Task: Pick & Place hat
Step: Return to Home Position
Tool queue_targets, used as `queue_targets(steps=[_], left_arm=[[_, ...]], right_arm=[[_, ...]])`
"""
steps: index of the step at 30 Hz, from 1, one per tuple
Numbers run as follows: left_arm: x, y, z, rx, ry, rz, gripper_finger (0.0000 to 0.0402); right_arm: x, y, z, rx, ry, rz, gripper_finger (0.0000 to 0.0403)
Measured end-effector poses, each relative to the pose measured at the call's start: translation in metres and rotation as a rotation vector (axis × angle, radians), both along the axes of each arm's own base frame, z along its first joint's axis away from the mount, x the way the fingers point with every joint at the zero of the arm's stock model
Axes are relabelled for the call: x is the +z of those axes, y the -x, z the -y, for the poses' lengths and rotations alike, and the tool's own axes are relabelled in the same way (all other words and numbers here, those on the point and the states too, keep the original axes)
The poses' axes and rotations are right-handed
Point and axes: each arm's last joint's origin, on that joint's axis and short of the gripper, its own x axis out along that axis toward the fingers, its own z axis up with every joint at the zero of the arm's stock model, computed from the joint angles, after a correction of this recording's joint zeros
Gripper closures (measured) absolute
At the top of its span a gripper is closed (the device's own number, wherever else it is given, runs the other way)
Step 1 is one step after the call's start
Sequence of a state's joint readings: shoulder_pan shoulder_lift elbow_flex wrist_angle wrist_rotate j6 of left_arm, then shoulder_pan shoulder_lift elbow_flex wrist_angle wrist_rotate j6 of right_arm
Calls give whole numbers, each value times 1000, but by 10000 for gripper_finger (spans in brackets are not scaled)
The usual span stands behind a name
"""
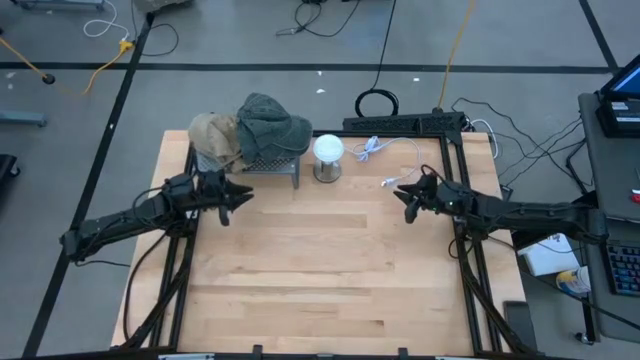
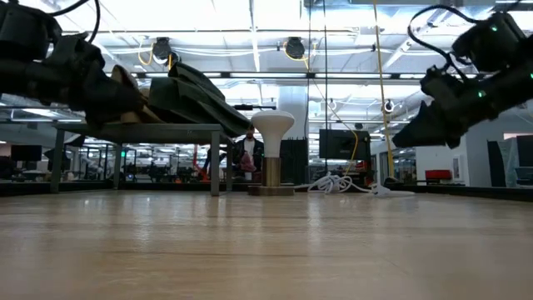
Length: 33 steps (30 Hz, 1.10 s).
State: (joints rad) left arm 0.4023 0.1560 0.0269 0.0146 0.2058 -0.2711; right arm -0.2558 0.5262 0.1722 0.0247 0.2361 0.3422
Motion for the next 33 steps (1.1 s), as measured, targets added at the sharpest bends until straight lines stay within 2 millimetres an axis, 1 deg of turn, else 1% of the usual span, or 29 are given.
queue_targets(steps=[3,4,5,6,7,9,12,15,21,24,27,33], left_arm=[[3,0,0,17,36,34,282],[4,0,0,12,44,48,282],[4,0,0,-5,51,55,282],[5,-1,1,-26,53,57,282],[5,-1,1,-47,48,55,282],[5,-1,3,-91,20,51,282],[5,-1,3,-127,-17,46,282],[5,-1,3,-125,-10,48,282],[5,-1,3,-109,-12,47,282],[5,-1,3,-107,-14,47,282],[5,-1,3,-107,-13,47,282],[5,-1,3,-107,-13,47,282]], right_arm=[[-13,2,0,-16,60,80,298],[-9,1,1,-34,80,119,298],[-2,0,2,-51,106,202,298],[1,0,2,-69,120,235,298],[2,0,3,-83,138,229,298],[-3,0,3,-72,173,151,298],[-1,1,4,-70,239,132,298],[-4,2,5,-74,280,73,298],[-1,4,10,-75,393,29,298],[5,5,11,-93,428,67,298],[6,5,11,-107,400,103,298],[6,5,11,-97,429,82,298]])
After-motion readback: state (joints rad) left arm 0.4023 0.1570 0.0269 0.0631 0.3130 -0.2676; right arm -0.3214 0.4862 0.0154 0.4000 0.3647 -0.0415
